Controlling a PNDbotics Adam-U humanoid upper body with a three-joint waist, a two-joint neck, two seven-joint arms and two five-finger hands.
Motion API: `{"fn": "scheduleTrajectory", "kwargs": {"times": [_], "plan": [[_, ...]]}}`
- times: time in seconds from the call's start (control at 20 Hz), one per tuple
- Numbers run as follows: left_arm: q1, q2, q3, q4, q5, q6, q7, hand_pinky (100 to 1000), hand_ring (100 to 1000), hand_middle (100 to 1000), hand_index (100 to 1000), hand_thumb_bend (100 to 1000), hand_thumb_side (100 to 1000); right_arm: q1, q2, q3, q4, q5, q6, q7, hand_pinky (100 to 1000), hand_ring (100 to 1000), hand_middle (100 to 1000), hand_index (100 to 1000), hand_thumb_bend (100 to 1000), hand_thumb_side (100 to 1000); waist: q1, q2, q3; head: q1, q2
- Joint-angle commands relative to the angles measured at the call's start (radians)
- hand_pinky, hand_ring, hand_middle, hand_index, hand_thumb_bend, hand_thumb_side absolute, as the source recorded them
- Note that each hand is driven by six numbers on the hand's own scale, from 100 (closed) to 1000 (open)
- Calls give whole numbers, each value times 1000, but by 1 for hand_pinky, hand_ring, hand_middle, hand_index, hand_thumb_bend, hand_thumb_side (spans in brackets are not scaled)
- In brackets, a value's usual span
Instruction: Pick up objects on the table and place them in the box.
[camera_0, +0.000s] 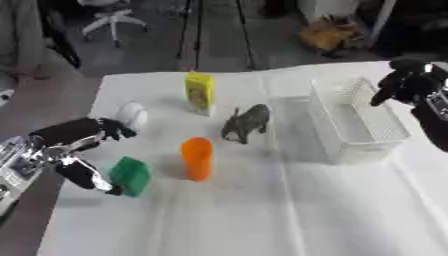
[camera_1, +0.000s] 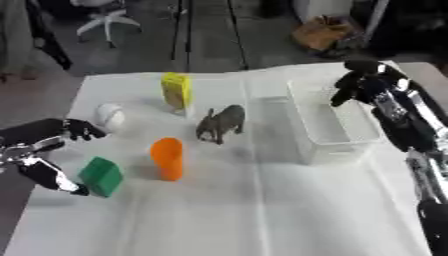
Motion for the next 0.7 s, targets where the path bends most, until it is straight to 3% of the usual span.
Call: {"fn": "scheduleTrajectory", "kwargs": {"times": [0.05,0.35,0.7], "plan": [[-38,-4,35,-14,-52,-37,-51,734,781,801,934,851,323,-5,-18,-7,-17,-5,-5,2,581,585,627,854,100,676,5,-30,4,-8,8],[-44,-45,115,-49,-156,-86,-135,739,786,806,929,843,331,-4,-16,-9,-16,-4,-5,2,581,584,624,851,100,678,3,-29,8,-14,9],[-35,-95,121,18,-276,-153,-89,732,772,793,915,818,334,-6,-14,-9,-17,-5,-4,2,581,584,624,852,100,677,2,-28,7,-13,8]]}}
